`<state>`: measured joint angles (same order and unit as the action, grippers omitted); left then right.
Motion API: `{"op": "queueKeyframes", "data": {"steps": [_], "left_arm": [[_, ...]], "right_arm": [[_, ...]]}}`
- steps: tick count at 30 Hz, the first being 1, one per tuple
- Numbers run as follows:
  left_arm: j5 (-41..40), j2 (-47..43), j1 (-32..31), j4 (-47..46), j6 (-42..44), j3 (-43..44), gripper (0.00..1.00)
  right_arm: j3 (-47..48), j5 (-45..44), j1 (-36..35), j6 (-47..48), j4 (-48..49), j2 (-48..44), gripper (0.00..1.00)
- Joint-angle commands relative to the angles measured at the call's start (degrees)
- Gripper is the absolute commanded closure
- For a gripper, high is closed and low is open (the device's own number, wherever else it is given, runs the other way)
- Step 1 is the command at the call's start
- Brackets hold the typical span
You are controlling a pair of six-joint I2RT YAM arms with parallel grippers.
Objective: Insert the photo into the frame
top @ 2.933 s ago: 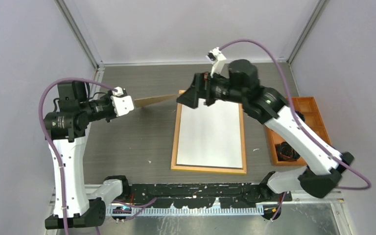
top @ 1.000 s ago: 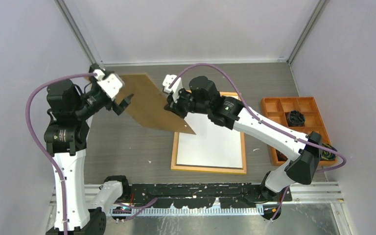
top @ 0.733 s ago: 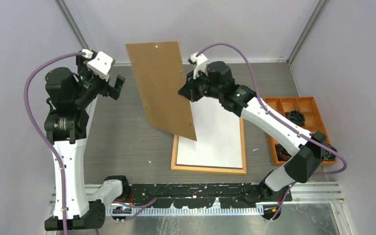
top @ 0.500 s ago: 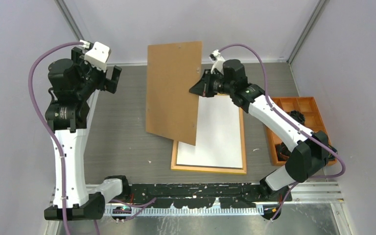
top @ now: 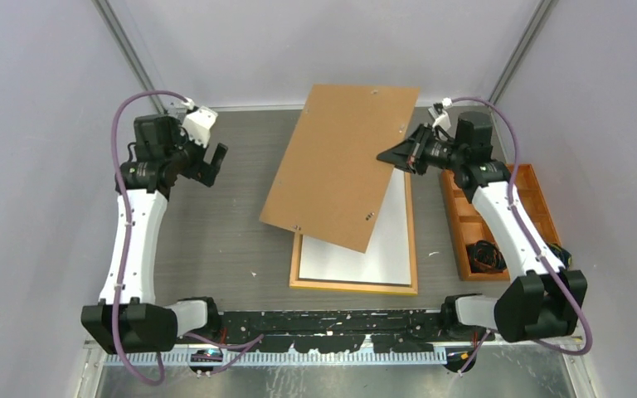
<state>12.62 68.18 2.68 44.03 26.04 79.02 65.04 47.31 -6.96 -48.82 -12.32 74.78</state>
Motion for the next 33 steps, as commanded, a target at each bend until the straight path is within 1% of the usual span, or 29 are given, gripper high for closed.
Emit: {"op": "queueKeyframes", "data": {"steps": [1, 3, 4, 9, 15, 18, 21, 24, 29, 33], "left_arm": [[5.7, 1.8, -1.0, 1.4, 2.7, -3.8, 0.01], [6.2, 2.9, -2.1, 1.5, 2.2, -5.5, 0.01], [6.3, 3.6, -4.3, 1.8, 1.9, -6.2, 0.00], [7.7, 9.9, -10.7, 1.1, -2.6, -7.9, 0.00], [8.4, 20.0, -18.9, -4.0, -9.0, -5.9, 0.00], [8.8, 26.2, -21.4, -6.1, -13.0, -3.0, 0.01], [9.5, 33.0, -22.6, -6.4, -16.5, 0.6, 0.08], [11.0, 39.8, -23.1, -5.2, -19.3, 4.6, 0.18], [12.8, 44.5, -23.6, -7.2, -21.5, 6.1, 0.31], [14.7, 46.4, -24.1, -8.1, -22.4, 6.7, 0.36]], "right_arm": [[0.6, 7.9, 1.3, 8.8, -14.2, -6.1, 0.99], [0.2, 6.8, 2.0, 12.4, -20.2, -7.5, 0.99], [-0.5, 6.4, 2.5, 12.8, -22.0, -8.4, 0.99], [-1.4, 4.1, 4.3, 13.6, -27.6, -13.5, 0.99], [-1.1, 0.3, 4.8, 15.4, -36.2, -18.5, 0.99], [-1.0, -0.5, 4.8, 16.5, -39.9, -20.8, 0.99], [-1.3, -0.8, 4.8, 17.2, -42.6, -22.9, 0.99], [-2.0, -1.5, 4.8, 17.8, -44.4, -24.0, 0.99], [-2.9, -2.0, 4.8, 18.2, -44.3, -23.5, 0.99], [-2.5, -1.8, 4.8, 18.3, -43.7, -22.6, 0.99]]}}
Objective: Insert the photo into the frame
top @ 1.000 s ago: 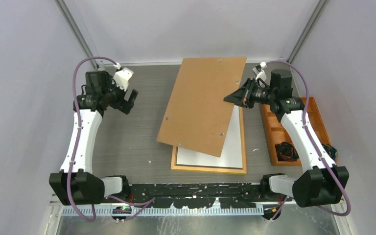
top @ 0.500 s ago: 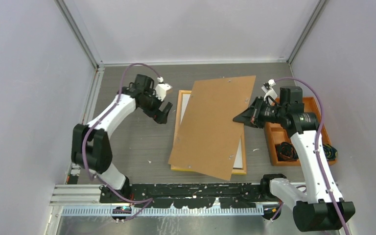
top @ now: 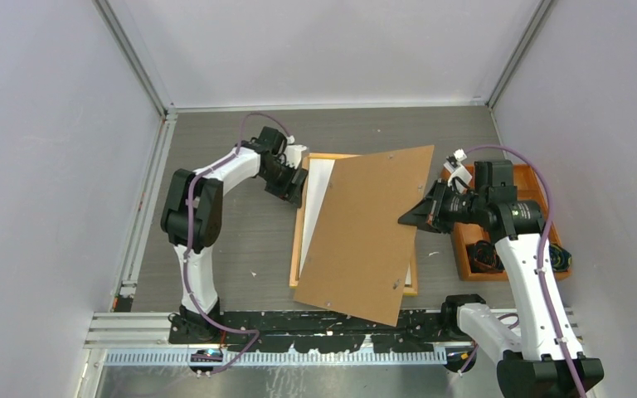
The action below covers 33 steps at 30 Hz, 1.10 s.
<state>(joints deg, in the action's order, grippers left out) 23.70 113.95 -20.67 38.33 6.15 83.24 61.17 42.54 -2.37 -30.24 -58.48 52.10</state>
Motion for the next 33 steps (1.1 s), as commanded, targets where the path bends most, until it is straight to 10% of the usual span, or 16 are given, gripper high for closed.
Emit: {"op": "queueKeyframes", "data": {"steps": [1, 17, 33], "left_arm": [[3.9, 1.1, -1.0, -2.3, -2.5, 2.7, 0.37], [-0.8, 2.9, -1.7, -1.5, -0.2, 2.8, 0.62], [-5.0, -1.0, 7.6, 4.0, 12.6, 1.6, 0.66]], "right_arm": [[1.3, 3.0, 0.2, -0.3, 2.7, 0.3, 0.99], [-1.1, 4.2, 0.2, -2.2, 7.0, 1.7, 0.99], [-5.3, 8.7, -0.3, -8.0, 22.7, 9.7, 0.99]]}}
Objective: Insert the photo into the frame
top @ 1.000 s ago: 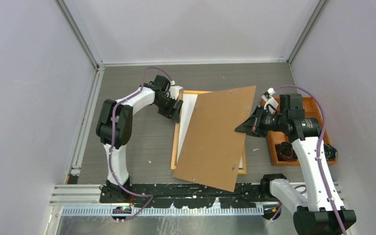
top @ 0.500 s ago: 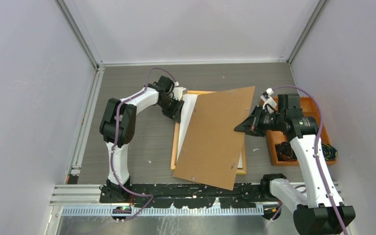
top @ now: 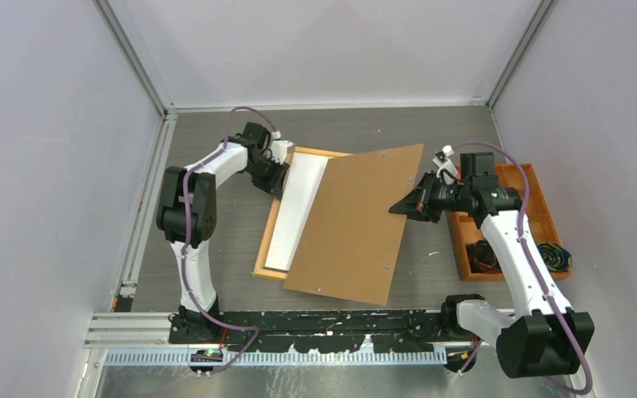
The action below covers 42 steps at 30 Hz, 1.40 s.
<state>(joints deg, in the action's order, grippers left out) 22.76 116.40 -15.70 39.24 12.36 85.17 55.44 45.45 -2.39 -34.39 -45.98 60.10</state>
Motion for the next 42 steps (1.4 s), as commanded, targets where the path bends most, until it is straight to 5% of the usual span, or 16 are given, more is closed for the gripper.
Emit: {"op": "queueKeyframes", "data": {"steps": [1, 5, 9, 13, 25, 42], "left_arm": [[-4.1, -4.1, 3.0, 3.3, 7.1, -0.5, 0.66], [-3.7, -6.1, 3.8, 4.5, 8.0, -1.1, 0.61], [0.6, -8.7, 5.3, 6.9, 7.4, 0.1, 0.32], [4.8, -11.7, 8.0, 10.6, 7.5, 3.5, 0.21], [3.2, -11.9, 14.0, 9.7, 9.4, 2.5, 0.25], [-3.0, -9.1, 13.6, 0.1, 12.0, -8.5, 0.43]], "right_arm": [[0.3, 5.9, -0.7, -4.7, 11.7, 2.5, 0.99], [1.2, 6.3, -3.0, -6.9, 18.4, 6.7, 0.99], [4.9, 6.4, -6.3, -7.1, 21.5, 12.9, 0.99], [7.7, 8.2, -7.4, -8.7, 26.3, 19.2, 0.99], [10.5, 10.0, -8.6, -13.6, 37.5, 31.0, 0.99], [12.2, 10.8, -10.0, -10.0, 37.6, 37.9, 0.99]]}}
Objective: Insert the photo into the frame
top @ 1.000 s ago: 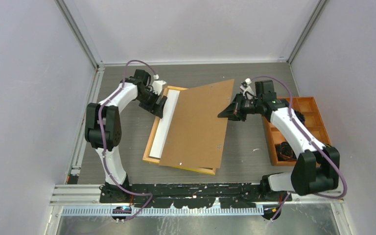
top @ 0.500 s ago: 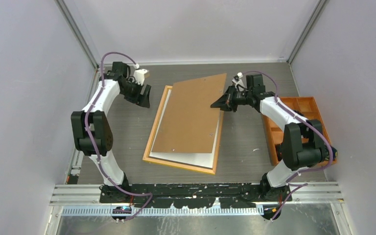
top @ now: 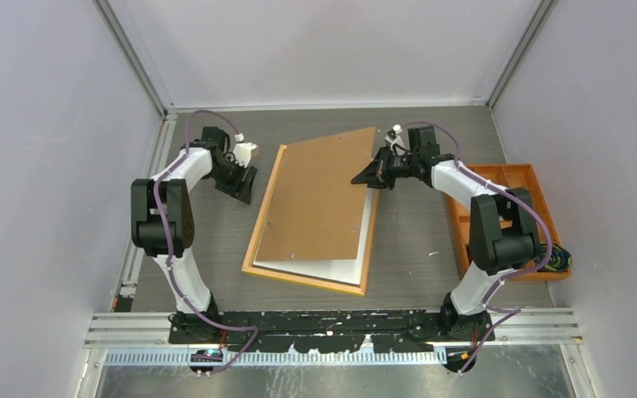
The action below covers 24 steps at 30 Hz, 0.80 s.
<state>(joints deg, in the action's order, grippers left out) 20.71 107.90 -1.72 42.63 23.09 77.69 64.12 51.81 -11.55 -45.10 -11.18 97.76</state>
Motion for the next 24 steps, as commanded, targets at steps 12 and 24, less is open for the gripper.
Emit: {"op": "queueKeyframes", "data": {"steps": [12, 24], "left_arm": [[-2.5, -1.2, -2.7, -4.7, 1.8, -3.4, 0.47], [-4.4, -1.6, -5.7, -5.7, 3.0, -6.0, 0.48]], "right_arm": [[2.2, 2.9, -1.3, 1.4, 1.7, -0.3, 0.99], [-4.2, 1.9, -1.9, -2.6, 8.5, -2.7, 0.99]]}}
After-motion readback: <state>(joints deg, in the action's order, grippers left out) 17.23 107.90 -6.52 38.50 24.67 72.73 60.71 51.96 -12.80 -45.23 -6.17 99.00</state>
